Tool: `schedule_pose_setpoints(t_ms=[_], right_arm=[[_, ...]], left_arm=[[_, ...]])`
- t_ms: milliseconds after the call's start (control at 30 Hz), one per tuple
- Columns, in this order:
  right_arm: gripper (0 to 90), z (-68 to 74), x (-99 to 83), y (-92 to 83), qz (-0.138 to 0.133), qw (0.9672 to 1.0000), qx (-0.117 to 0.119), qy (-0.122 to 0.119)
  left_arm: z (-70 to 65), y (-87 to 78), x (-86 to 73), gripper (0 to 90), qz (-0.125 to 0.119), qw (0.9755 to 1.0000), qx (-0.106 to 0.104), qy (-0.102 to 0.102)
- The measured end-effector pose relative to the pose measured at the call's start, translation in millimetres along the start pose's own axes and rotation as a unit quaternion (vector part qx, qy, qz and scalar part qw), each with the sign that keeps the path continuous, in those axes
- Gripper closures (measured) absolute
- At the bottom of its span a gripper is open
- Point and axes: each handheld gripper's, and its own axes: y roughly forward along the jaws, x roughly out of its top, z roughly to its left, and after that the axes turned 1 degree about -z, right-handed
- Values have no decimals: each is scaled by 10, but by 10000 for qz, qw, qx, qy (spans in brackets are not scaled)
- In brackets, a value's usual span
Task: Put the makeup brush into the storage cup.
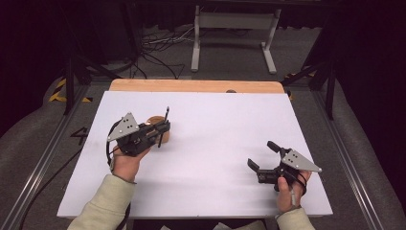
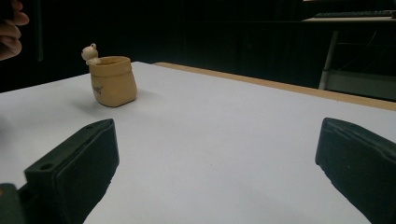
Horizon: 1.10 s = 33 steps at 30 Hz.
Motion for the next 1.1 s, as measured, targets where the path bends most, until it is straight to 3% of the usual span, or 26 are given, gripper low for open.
schedule_pose_setpoints(t_ms=[233, 467, 633, 867, 1100], right_arm=[[2, -11, -15, -6, -30, 10000, -6, 66], [2, -15, -22, -18, -62, 9999, -27, 119], [2, -18, -33, -11, -44, 9999, -4, 147], [1, -13, -32, -19, -71, 9998, 22, 161], [2, -10, -37, -38, -78, 9998, 50, 184]], left_arm=[[26, 66, 43, 831, 28, 9998, 172, 33], [126, 89, 63, 831, -46, 9988, 452, -164], [184, 99, 45, 832, -168, 9974, 652, -249], [256, 110, 38, 831, -334, 9942, 882, -517], [325, 129, 21, 831, -431, 9914, 1093, -582]])
